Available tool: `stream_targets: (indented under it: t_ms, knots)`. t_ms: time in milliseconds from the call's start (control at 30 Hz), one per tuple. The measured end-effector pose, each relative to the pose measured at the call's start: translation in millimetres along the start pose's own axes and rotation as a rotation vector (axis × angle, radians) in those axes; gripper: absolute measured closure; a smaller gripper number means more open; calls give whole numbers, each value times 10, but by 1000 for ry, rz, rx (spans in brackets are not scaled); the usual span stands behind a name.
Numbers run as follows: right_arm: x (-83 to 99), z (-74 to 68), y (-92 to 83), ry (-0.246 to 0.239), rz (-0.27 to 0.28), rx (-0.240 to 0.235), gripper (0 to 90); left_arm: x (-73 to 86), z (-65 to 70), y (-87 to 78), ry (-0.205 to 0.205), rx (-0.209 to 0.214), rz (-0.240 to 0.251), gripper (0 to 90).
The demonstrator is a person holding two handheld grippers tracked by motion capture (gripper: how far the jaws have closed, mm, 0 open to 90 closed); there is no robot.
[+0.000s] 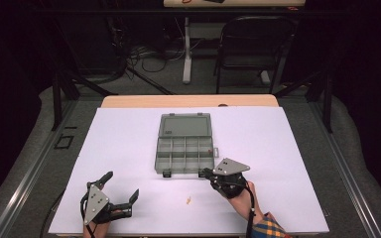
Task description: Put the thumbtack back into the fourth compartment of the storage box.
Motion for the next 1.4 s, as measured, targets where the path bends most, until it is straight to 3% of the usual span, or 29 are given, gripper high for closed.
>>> stream_targets:
  t_ms: [700, 1400]
  knots:
    - [-206, 302, 133, 25, 40, 68, 854, -6, 5, -6, 4, -3, -1, 1]
    - [-284, 490, 472, 43, 5, 93, 855, -11, 5, -12, 2, -4, 2, 1]
Point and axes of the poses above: each handheld gripper's, and its own axes: y roughly forward along the jaws, x roughly out of its underside, z roughly to its right, the point moved 9 cm from there along y, roughly forward along the jaws, and after that the axes turned 14 degrees about x, right-handed, at the moved point
